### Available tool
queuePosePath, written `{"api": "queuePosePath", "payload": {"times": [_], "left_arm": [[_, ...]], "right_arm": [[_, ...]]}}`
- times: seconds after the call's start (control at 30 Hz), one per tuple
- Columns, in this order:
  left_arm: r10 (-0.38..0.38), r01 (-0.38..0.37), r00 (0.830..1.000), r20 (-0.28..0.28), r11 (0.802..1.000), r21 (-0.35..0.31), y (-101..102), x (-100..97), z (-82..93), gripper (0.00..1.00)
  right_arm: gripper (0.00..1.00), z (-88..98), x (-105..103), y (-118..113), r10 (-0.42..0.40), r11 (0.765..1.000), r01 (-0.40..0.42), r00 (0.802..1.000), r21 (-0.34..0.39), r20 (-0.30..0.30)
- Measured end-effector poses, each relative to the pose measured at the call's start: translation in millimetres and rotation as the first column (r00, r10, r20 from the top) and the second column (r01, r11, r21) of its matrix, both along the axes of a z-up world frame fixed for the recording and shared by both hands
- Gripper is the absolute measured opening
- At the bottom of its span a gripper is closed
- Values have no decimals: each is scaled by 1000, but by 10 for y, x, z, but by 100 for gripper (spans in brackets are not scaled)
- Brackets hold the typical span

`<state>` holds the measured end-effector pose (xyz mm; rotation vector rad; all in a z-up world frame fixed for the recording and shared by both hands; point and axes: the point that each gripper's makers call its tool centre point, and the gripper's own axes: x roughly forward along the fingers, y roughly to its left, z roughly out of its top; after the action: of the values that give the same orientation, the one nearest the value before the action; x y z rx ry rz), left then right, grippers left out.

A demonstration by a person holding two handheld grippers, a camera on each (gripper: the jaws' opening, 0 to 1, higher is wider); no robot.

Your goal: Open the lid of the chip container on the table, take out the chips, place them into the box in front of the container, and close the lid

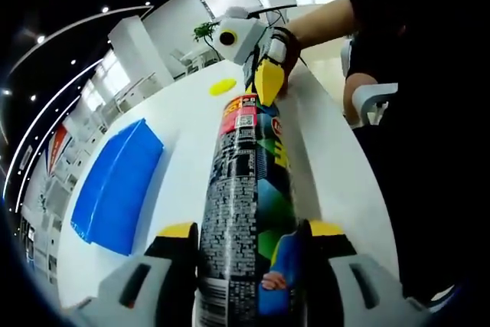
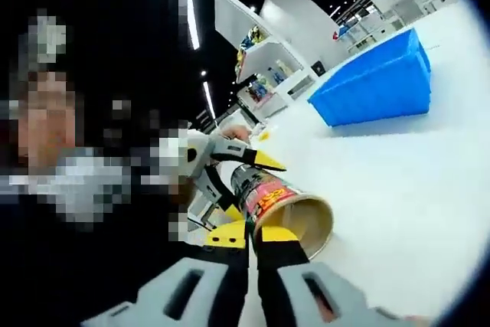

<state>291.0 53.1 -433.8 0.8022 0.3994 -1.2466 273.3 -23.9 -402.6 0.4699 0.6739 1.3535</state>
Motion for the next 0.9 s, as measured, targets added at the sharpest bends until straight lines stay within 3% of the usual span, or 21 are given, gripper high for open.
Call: {"api": "queuePosePath", "payload": {"times": [0.1, 0.17, 0.23, 0.33, 0.37, 0.47, 0.57, 0.6, 0.63, 0.67, 0.7, 0.8, 0.83, 0.9], "left_arm": [[5, -5, 1000, 19, 1000, -7, -7, -3, 11, 55], [-8, 10, 996, 93, 1000, -21, -24, 23, 55, 55], [0, 3, 994, 109, 1000, -26, -28, 17, 69, 55], [27, -13, 988, 150, 996, -91, -71, 59, 166, 55], [44, -28, 990, 132, 993, -117, -85, 56, 193, 55], [64, -50, 995, 83, 985, -163, -132, 24, 274, 55], [60, -53, 998, 21, 966, -253, -235, -40, 369, 54], [61, -66, 998, -24, 950, -306, -291, -78, 413, 54], [61, -79, 996, -65, 940, -331, -319, -109, 425, 54], [63, -91, 994, -84, 923, -374, -354, -113, 453, 54], [68, -96, 994, -84, 909, -407, -372, -102, 477, 54], [57, -104, 993, -108, 855, -507, -421, -98, 520, 54], [54, -104, 993, -109, 848, -520, -426, -101, 527, 54], [33, -97, 992, -119, 809, -580, -449, -110, 548, 54]], "right_arm": [[1, 26, 20, 0, -4, 999, 4, 1000, -31, 2], [0, 91, -2, -1, 13, 999, -13, 1000, -39, 8], [0, 156, -2, -9, 33, 998, -29, 998, -60, 55], [0, 387, 7, 4, 53, 995, -45, 995, -90, 90], [0, 510, 14, 15, 66, 992, -57, 994, -112, 84], [0, 686, 49, 27, 70, 960, -73, 997, -270, -22], [0, 1074, -26, 181, 113, 938, -139, 989, -316, -100], [0, 1147, -51, 220, 112, 929, -146, 987, -341, -117], [0, 1172, -29, 231, 117, 887, -143, 989, -439, -87], [0, 1191, -21, 242, 122, 875, -142, 990, -463, -74], [0, 1250, -32, 315, 141, 851, -145, 989, -505, -46], [1, 1304, -38, 437, 154, 777, -152, 987, -610, -50], [1, 1374, 14, 498, 163, 747, -157, 985, -646, -52], [1, 1423, 55, 589, 178, 686, -156, 983, -710, -45]]}}
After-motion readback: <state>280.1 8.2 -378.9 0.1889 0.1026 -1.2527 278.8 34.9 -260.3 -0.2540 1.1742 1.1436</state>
